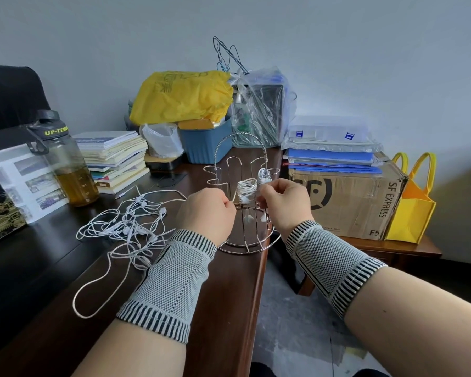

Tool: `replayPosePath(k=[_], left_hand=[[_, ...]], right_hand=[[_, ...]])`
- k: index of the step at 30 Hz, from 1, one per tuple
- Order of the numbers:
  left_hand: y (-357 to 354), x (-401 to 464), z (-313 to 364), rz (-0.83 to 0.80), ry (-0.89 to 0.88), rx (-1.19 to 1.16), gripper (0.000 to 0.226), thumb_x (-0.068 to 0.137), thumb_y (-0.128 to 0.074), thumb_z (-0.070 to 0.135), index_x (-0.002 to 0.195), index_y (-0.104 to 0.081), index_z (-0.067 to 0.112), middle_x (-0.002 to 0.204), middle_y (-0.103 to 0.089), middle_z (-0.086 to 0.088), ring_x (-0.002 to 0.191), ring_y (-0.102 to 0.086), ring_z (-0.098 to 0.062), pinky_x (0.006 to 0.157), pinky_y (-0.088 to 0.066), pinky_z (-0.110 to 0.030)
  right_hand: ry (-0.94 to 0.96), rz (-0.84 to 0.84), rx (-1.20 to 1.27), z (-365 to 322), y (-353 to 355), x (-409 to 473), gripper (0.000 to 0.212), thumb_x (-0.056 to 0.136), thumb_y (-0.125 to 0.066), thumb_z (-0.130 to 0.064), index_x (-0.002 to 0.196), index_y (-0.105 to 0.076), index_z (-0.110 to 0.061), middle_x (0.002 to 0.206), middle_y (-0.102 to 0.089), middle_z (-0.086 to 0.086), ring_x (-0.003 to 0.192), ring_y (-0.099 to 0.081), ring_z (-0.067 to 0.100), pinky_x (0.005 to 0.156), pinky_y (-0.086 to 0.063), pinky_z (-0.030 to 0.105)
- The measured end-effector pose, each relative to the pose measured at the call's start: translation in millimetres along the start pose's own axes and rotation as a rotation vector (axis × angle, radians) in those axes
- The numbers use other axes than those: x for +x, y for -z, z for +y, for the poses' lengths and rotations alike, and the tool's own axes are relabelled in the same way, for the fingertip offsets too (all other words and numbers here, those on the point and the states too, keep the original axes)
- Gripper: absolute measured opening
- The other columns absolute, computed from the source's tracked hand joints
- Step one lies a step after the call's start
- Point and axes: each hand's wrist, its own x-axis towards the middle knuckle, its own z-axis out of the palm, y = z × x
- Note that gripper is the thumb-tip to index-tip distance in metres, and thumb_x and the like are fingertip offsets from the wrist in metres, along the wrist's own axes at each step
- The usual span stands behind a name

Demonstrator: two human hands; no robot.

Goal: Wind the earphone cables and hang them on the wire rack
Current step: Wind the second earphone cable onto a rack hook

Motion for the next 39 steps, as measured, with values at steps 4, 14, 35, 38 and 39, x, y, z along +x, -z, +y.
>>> replayPosePath(k=[4,14,35,38,39], left_hand=[[-1,-1,0,-0.011,-0.009,-0.014,0.025,0.095,-0.052,0.029,0.082,-0.07,0.019,0.079,-0.068,0.0,0.08,-0.06,-0.025,0.065,-0.043,-0.029],[-2,-1,-1,0.0,0.007,-0.072,0.026,0.094,-0.052,0.027,0.078,-0.07,0.015,0.076,-0.068,-0.002,0.078,-0.061,-0.026,0.066,-0.048,-0.032],[-5,-2,0,-0.015,0.006,-0.081,0.025,0.094,-0.053,0.03,0.083,-0.071,0.017,0.081,-0.07,0.0,0.081,-0.062,-0.024,0.064,-0.046,-0.03],[-4,-3,-1,-0.02,-0.001,-0.081,0.025,0.095,-0.053,0.03,0.083,-0.072,0.018,0.08,-0.069,0.001,0.081,-0.061,-0.023,0.064,-0.045,-0.029],[-4,-3,-1,-0.016,-0.001,-0.086,0.025,0.094,-0.053,0.03,0.083,-0.072,0.017,0.08,-0.069,0.001,0.081,-0.061,-0.023,0.064,-0.044,-0.029]], right_hand=[[-0.036,0.004,0.072,-1,-3,-2,0.031,0.079,-0.057,-0.036,0.064,-0.067,-0.01,0.069,-0.068,0.015,0.064,-0.061,0.024,0.075,-0.056,0.053],[-0.013,-0.013,-0.026,-7,-1,0,0.046,0.081,-0.061,-0.041,0.065,-0.066,0.002,0.071,-0.068,0.02,0.06,-0.059,0.025,0.071,-0.057,0.051],[-0.043,-0.062,-0.076,-25,8,8,0.04,0.079,-0.071,-0.039,0.055,-0.068,-0.007,0.065,-0.071,0.009,0.07,-0.071,0.029,0.074,-0.058,0.046],[-0.132,-0.095,-0.071,-29,11,16,0.03,0.078,-0.072,-0.023,0.055,-0.068,-0.005,0.071,-0.073,0.013,0.071,-0.069,0.031,0.079,-0.058,0.05],[-0.149,-0.096,-0.051,-30,11,15,0.027,0.078,-0.071,-0.019,0.056,-0.068,-0.003,0.073,-0.073,0.014,0.068,-0.066,0.029,0.077,-0.058,0.047]])
